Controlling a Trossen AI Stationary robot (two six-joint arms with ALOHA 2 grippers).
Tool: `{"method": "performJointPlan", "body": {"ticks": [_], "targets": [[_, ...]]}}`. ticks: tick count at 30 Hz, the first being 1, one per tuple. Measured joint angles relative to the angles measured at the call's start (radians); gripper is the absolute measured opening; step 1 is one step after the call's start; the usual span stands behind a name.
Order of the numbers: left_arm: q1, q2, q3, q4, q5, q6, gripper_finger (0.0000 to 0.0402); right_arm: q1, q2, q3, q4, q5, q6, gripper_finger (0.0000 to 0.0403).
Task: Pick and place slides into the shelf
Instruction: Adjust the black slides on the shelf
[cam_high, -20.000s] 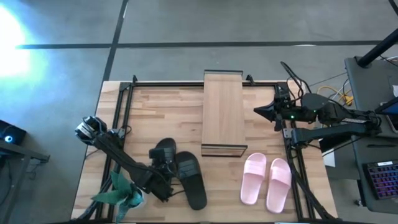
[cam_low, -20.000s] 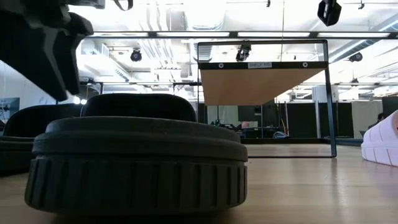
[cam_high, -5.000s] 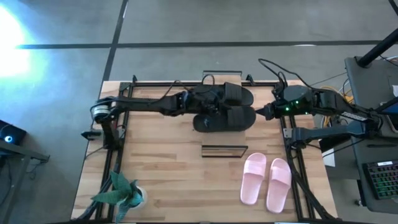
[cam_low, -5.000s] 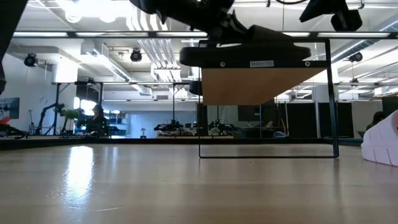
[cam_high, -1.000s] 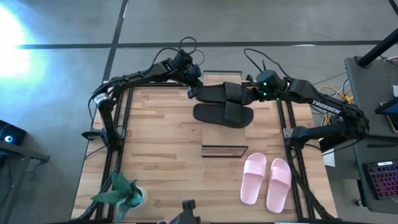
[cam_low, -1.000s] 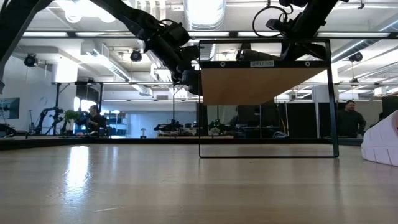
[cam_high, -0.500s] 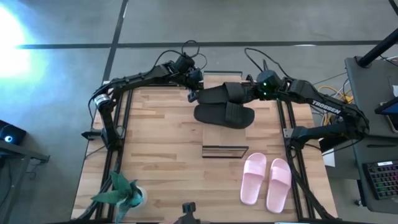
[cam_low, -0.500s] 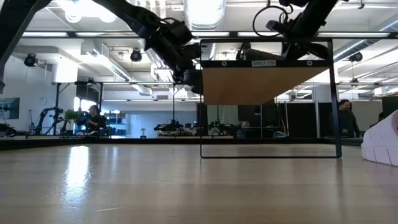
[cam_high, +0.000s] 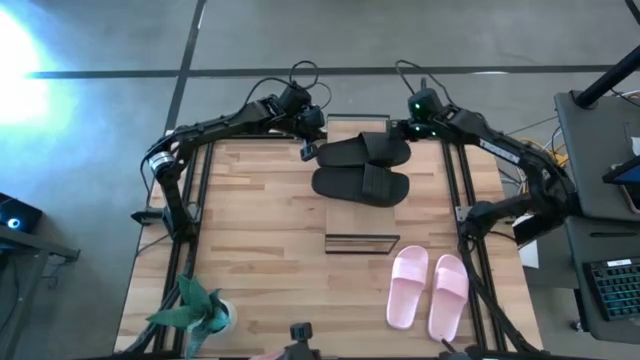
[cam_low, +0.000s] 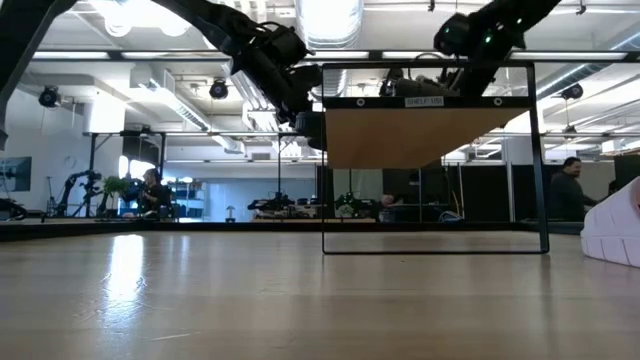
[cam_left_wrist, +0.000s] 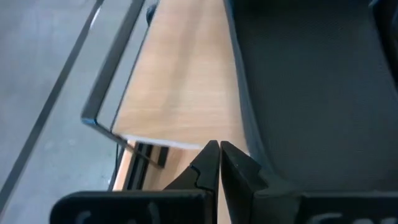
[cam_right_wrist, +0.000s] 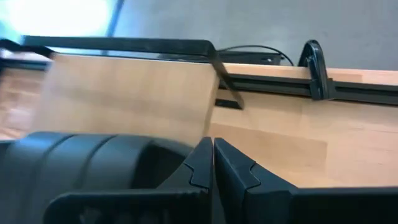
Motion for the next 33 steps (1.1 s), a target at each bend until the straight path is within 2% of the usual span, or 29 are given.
{"method": "performJointPlan", "body": {"ticks": [6,9,20,33], "targets": [[0.002,0.000,-0.005,-0.010,-0.023,0.001,0.0000,-0.013,0.089,0.038,-0.001,-0.018,-0.042,0.0008],[0.003,0.000,-0.005,-0.009,-0.027,0.003,0.0000,-0.013,0.108,0.060,0.001,-0.061,-0.049,0.0008],[0.004,0.000,-0.015,-0.002,-0.042,0.008,0.0000,-0.009,0.109,0.100,-0.117,-0.139,-0.085,0.0008],[0.004,0.000,-0.021,-0.012,-0.042,0.005,0.0000,0.030,0.098,0.106,-0.121,-0.147,-0.089,0.0008]]}}
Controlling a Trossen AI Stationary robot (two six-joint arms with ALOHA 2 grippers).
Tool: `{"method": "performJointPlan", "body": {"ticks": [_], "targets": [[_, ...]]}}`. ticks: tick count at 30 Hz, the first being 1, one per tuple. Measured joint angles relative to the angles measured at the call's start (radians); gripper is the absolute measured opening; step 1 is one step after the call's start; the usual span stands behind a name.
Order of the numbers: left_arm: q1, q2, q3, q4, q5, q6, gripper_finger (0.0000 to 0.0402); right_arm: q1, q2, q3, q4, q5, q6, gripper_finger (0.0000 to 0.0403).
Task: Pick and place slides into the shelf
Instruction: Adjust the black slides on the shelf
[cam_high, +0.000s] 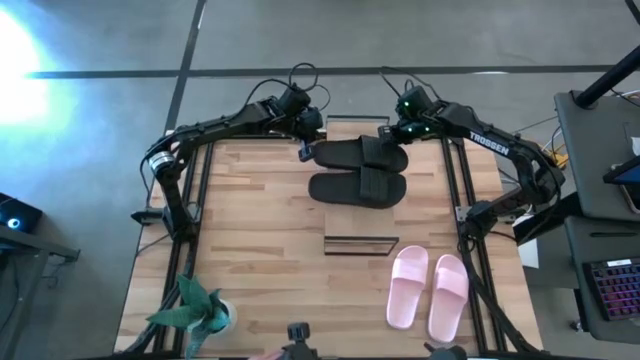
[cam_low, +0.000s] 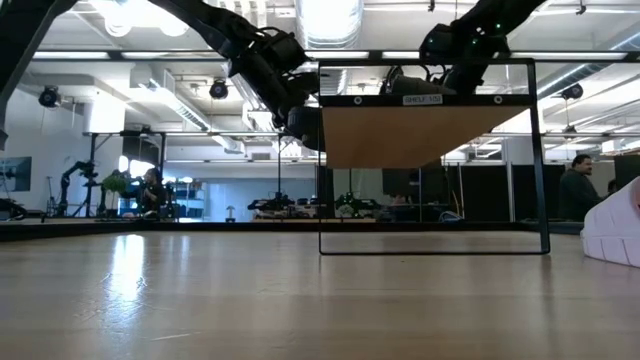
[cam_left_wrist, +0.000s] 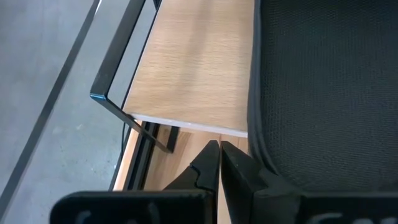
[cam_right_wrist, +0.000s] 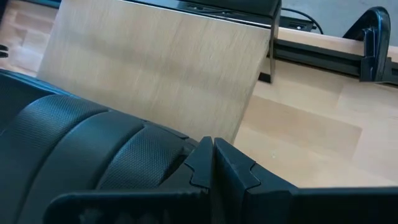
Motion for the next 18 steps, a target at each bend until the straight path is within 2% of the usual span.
{"method": "performJointPlan", "body": {"ticks": [9,18], "targets": [[-0.004,0.000,-0.003,-0.076,0.000,-0.003,0.0000,0.000,-0.001,0.000,0.005,0.007,0.000,0.0008],[-0.019,0.000,-0.012,-0.078,-0.004,-0.007,0.0000,0.000,-0.002,0.000,0.006,0.003,0.000,0.0008]]}}
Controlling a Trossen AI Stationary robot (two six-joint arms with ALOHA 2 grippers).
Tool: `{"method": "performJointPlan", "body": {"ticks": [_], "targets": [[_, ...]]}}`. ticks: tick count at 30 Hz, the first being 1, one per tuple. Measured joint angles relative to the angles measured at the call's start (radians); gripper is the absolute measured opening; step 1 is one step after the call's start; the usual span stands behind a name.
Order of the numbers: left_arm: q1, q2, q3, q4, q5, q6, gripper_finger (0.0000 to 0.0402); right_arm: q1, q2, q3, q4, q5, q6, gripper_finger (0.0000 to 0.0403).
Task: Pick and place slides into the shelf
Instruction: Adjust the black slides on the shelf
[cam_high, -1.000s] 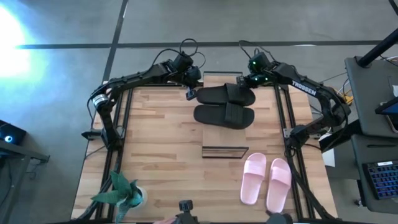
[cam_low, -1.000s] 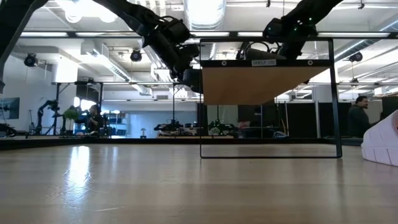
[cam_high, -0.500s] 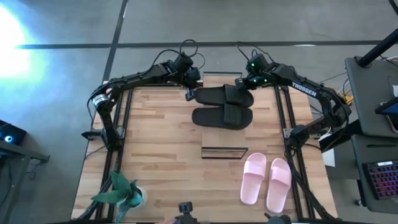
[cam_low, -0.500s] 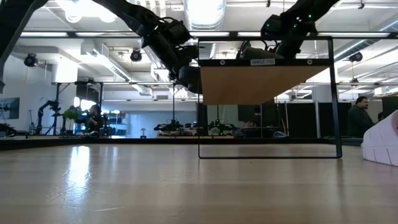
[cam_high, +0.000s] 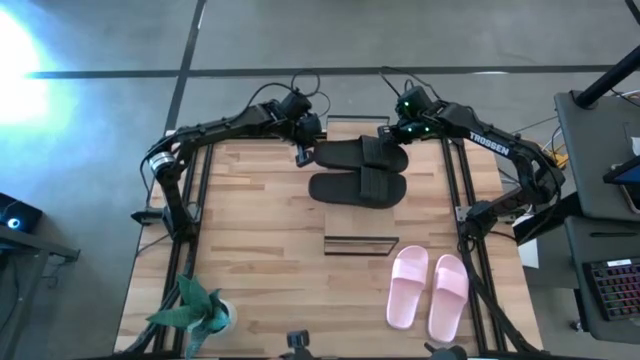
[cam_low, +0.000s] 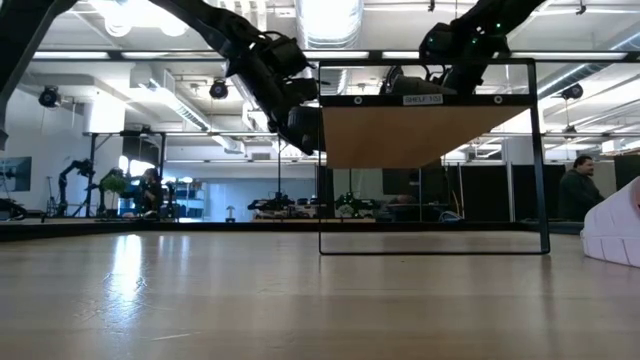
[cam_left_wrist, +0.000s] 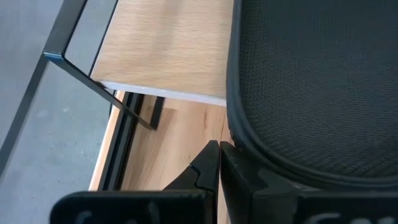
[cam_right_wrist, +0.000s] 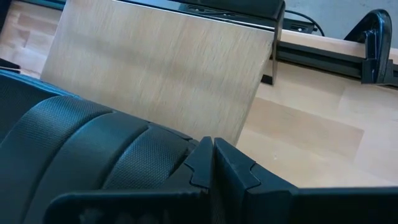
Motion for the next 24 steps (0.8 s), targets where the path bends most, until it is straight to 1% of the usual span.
{"method": "performJointPlan", "body": {"ticks": [9,10,14,16,20,21,24], "targets": [[-0.019,-0.019,0.000,0.000,0.000,0.000,0.0000,0.002,-0.011,0.000,0.002,0.008,-0.010,0.0008],[-0.019,-0.025,0.000,0.002,-0.013,0.002,0.0000,0.002,-0.014,0.000,0.002,0.019,-0.010,0.0008],[-0.017,-0.053,0.002,0.003,-0.140,0.027,0.0000,0.002,-0.042,0.000,0.002,0.111,-0.017,0.0008],[-0.012,-0.075,0.000,-0.008,-0.161,0.027,0.0000,0.001,-0.063,0.000,-0.006,0.146,-0.015,0.0008],[-0.010,-0.129,0.000,-0.117,-0.158,0.023,0.0000,-0.007,-0.108,0.000,-0.078,0.208,-0.016,0.0008],[-0.011,-0.144,0.000,-0.151,-0.145,0.011,0.0000,-0.008,-0.118,0.000,-0.106,0.216,-0.016,0.0008],[-0.025,-0.183,0.000,-0.228,-0.063,-0.056,0.0000,-0.008,-0.147,-0.005,-0.193,0.219,-0.017,0.0008]]}}
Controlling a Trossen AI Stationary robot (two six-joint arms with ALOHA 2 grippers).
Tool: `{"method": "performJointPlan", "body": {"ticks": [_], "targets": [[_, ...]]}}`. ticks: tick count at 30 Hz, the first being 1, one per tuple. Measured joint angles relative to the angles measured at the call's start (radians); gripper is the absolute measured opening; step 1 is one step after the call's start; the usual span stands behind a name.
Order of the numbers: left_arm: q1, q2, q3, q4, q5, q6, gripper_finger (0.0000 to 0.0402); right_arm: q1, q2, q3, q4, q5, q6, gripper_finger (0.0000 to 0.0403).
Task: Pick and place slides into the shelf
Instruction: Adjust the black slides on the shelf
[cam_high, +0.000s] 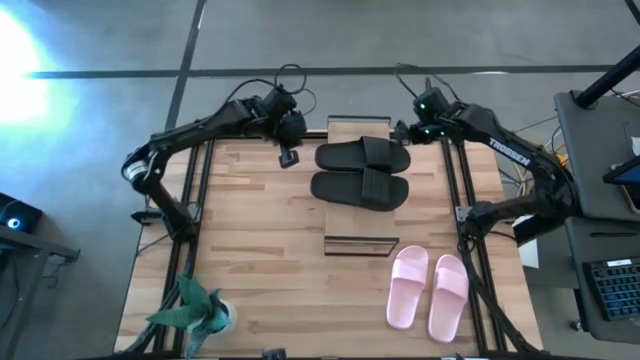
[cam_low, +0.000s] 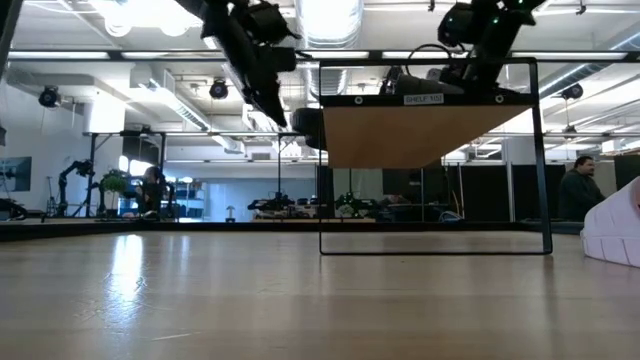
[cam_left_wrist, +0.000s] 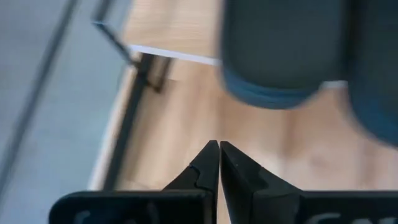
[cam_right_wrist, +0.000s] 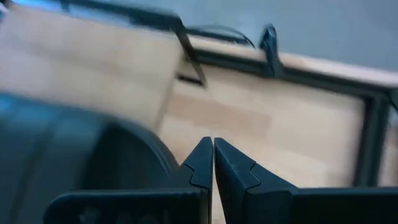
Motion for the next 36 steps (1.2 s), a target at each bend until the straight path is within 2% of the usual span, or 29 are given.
{"method": "performJointPlan", "body": {"ticks": [2,8,13,18,25,31,36], "targets": [[-0.023,-0.022,-0.001,-0.034,0.041,-0.035,0.0000,0.001,-0.016,-0.006,-0.066,-0.001,0.000,0.0008],[-0.140,-0.050,-0.004,-0.035,0.052,-0.082,0.0000,0.007,-0.055,-0.048,-0.205,-0.001,0.001,0.0008],[-0.213,-0.035,-0.008,-0.070,-0.015,-0.110,0.0000,0.007,-0.084,-0.093,-0.202,-0.001,0.013,0.0008],[-0.240,-0.033,-0.032,-0.133,-0.061,-0.153,0.0000,0.008,-0.086,-0.119,-0.195,-0.028,0.012,0.0008],[-0.273,-0.042,-0.069,-0.123,-0.060,-0.210,0.0000,0.008,-0.087,-0.117,-0.164,-0.066,-0.001,0.0008],[-0.317,-0.031,-0.069,-0.015,-0.045,-0.242,0.0000,0.008,-0.087,-0.114,-0.159,-0.092,-0.009,0.0008],[-0.331,-0.031,-0.072,0.003,-0.045,-0.259,0.0000,0.008,-0.087,-0.114,-0.152,-0.116,-0.011,0.0008]]}}
